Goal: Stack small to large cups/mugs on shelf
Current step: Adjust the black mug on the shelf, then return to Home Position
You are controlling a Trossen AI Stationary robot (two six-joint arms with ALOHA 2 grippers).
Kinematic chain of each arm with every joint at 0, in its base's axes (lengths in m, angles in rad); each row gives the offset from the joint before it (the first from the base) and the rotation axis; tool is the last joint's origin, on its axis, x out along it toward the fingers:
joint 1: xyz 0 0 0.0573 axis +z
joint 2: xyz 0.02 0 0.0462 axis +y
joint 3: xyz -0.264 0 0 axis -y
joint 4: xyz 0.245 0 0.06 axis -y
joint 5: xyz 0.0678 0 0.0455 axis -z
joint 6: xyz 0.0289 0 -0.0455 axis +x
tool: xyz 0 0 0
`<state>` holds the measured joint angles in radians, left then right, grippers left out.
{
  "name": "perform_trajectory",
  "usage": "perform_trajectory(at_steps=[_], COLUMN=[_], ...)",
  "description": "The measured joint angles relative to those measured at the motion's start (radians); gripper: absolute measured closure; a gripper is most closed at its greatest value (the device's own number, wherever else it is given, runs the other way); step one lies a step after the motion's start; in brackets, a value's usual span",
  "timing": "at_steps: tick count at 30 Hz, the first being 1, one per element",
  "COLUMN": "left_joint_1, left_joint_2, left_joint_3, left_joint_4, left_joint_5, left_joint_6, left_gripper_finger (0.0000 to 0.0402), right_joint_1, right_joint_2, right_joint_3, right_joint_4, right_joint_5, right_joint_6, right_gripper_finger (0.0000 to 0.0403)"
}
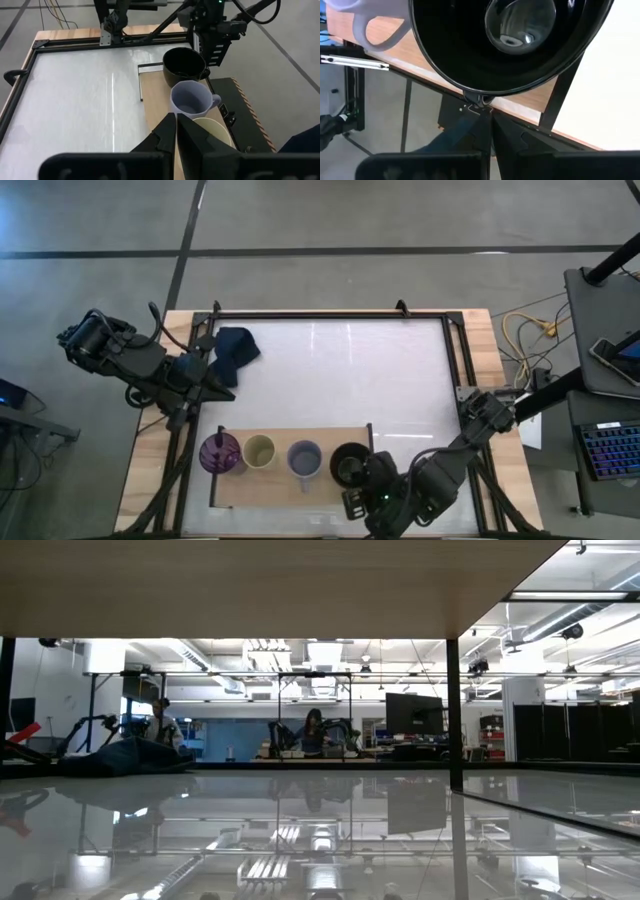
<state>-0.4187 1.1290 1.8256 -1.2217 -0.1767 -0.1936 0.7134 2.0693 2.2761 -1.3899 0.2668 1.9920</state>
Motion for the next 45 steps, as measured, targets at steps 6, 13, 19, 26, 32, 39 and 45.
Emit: perform_trajectory(at_steps=[6,13,19,26,32,39,45], left_joint_1=[0.0,0.0,0.0,0.0,0.0,0.0,0.0], left_joint_2=[0.0,0.0,0.0,0.001,0.003,0.006,0.011], left_joint_3=[0.0,0.0,0.0,0.0,0.0,0.0,0.0], left_joint_4=[0.0,0.0,0.0,0.0,0.0,0.0,0.008], left_joint_5=[0.003,0.014,0.015,0.015,0.016,0.016,0.018], left_joint_6=[0.019,0.019,0.019,0.018,0.018,0.018,0.016], left_gripper_finger=[0.0402,0.0402,0.0402,0.0402,0.0402,0.0402,0.0402], right_joint_1=[-0.001,-0.019,-0.034,-0.038,-0.038,-0.038,-0.038], right_joint_2=[0.0,0.0,0.0,0.0,0.0,0.0,-0.012], right_joint_3=[0.001,0.001,0.001,0.001,0.001,0.001,0.001], right_joint_4=[0.006,-0.004,-0.018,-0.019,-0.052,-0.049,-0.01], right_joint_5=[0.042,0.049,0.057,0.077,0.077,0.077,0.073], right_joint_6=[0.001,-0.01,-0.026,-0.039,-0.032,-0.032,-0.06], right_gripper_finger=[0.0394,0.0394,0.0394,0.0394,0.0394,0.0394,0.0394])
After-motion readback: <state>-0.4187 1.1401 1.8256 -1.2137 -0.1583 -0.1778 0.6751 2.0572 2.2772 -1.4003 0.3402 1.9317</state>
